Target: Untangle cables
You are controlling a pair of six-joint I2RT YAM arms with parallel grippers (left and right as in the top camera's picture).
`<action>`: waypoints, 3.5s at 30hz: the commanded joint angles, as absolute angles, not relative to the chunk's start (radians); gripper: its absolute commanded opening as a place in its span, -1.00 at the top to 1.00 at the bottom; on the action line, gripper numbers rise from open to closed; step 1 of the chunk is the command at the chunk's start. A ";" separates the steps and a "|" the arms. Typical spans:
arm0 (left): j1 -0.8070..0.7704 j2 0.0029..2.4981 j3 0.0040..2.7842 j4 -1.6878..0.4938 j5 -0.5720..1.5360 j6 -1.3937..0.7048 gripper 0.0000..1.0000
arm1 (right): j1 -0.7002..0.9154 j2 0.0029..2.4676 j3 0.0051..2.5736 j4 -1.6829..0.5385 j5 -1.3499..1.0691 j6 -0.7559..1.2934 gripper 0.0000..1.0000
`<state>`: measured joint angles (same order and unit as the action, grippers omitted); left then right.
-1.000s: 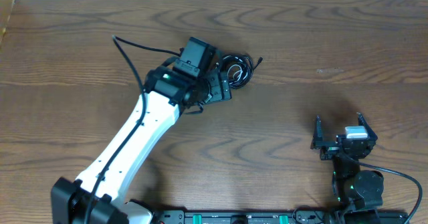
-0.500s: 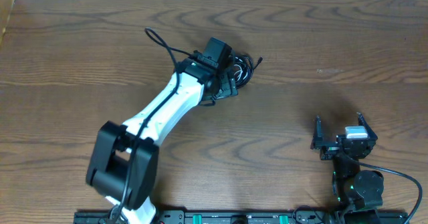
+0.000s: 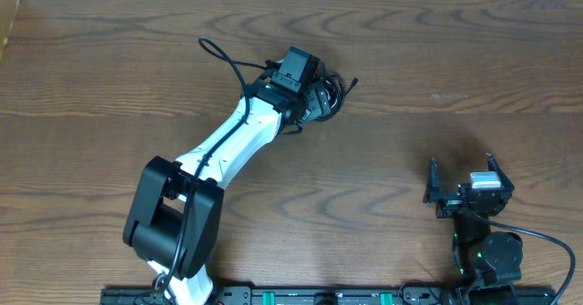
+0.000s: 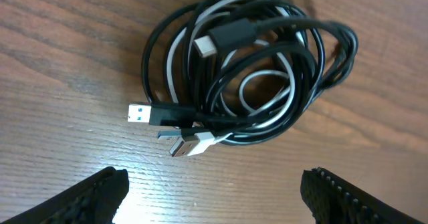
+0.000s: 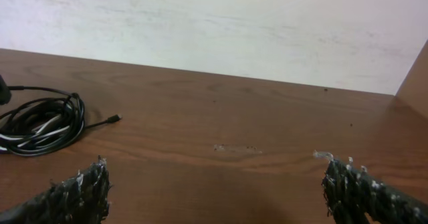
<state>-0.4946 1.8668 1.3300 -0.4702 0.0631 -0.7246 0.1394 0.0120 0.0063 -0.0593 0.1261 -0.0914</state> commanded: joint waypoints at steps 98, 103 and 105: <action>-0.482 2.001 1.634 -1.203 -0.007 -0.604 -0.96 | 0.134 0.006 0.005 -0.064 0.125 -0.091 -0.98; -0.482 2.001 1.634 -1.191 -0.006 -0.628 -0.96 | 0.134 0.006 0.005 -0.064 0.125 -0.091 -0.98; -0.482 2.001 1.634 -1.191 -0.006 -0.627 -0.96 | 0.134 0.006 0.005 -0.064 0.125 -0.091 -0.98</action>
